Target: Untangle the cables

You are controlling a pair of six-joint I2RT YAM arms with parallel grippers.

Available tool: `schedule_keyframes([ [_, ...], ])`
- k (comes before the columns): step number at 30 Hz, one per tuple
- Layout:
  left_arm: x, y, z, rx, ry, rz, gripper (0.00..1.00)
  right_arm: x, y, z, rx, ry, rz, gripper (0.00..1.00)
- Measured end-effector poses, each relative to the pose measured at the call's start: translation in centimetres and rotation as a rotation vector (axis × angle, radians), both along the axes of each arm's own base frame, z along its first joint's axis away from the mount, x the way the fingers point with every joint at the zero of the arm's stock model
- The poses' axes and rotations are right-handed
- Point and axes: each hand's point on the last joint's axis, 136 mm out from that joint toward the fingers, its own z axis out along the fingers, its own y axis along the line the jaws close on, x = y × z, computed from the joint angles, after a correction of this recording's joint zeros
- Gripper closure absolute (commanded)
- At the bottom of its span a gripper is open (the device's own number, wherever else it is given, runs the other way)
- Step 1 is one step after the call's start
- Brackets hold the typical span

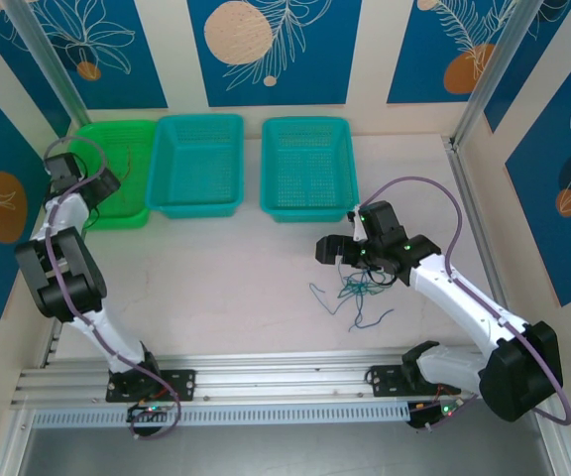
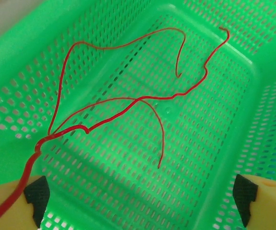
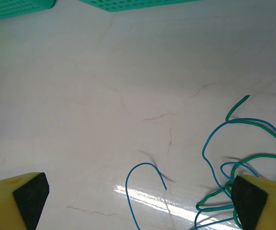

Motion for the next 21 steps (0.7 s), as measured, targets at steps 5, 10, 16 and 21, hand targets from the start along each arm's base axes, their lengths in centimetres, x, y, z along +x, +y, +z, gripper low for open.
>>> schedule_keyframes([
  [5,0.6,-1.6,4.1,0.035,-0.066,-0.033,0.0,0.0,0.1,0.0,0.005,0.002,0.003,0.01],
  [10,2.5,-4.2,11.0,0.102,-0.164,-0.099,0.0,0.0,0.0,0.0,0.005,0.002,0.001,0.0],
  [16,4.8,-7.2,20.4,0.219,-0.242,-0.174,0.36,0.0,0.0,0.1,0.011,0.004,0.003,0.01],
  [21,6.8,-5.9,17.9,0.23,-0.144,-0.151,0.5,-0.1,0.1,0.1,0.02,0.009,0.008,0.0],
])
